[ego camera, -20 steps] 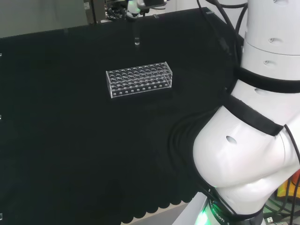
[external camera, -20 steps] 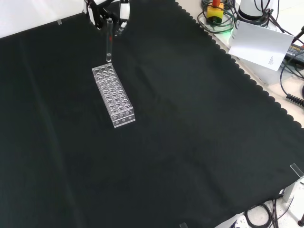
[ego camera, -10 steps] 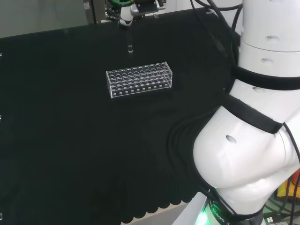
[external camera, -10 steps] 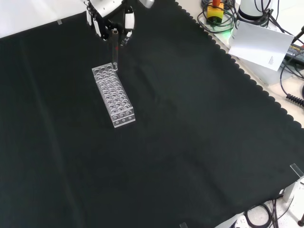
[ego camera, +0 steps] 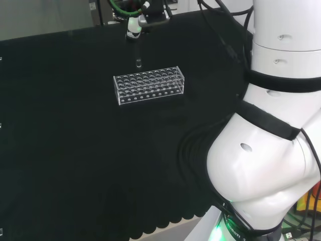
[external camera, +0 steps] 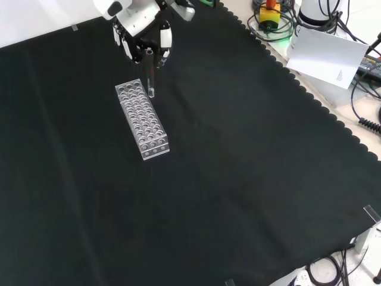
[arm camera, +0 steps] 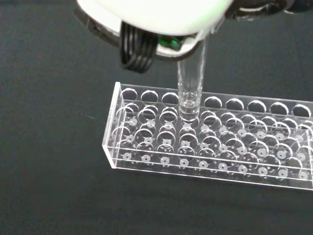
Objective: Put the test tube back in the rack.
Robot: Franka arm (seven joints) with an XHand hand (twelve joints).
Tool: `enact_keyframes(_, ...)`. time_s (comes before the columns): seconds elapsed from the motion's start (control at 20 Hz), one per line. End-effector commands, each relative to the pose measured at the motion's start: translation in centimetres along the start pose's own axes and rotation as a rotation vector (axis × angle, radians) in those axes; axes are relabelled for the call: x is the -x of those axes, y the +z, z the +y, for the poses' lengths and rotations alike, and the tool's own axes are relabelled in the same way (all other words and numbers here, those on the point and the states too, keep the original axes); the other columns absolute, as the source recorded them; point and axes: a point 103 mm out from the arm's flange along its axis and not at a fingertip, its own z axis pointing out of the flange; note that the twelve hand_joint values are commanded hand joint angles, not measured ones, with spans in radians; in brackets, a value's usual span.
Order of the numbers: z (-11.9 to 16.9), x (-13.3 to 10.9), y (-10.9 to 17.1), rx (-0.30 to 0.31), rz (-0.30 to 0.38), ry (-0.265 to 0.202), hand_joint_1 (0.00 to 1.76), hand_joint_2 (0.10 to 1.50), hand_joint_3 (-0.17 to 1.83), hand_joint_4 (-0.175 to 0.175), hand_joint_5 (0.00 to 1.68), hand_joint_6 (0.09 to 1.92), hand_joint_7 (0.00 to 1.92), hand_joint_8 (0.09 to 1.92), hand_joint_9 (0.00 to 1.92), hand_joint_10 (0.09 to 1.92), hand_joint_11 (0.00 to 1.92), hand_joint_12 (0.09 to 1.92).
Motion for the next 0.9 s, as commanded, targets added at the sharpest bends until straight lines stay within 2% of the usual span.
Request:
enact_keyframes(0.05,0.7,-0.8,1.2,-0.023,0.007,-0.011,1.22,0.62,0.67,-0.175,1.39,0.45,1.86,0.42,1.7,0.31,1.04,1.04)
enact_keyframes(0.9,2.6,0.3,3.6,-0.068,0.013,0.018,1.22,0.61,0.67,-0.175,1.39,0.45,1.87,0.42,1.7,0.31,1.04,1.04)
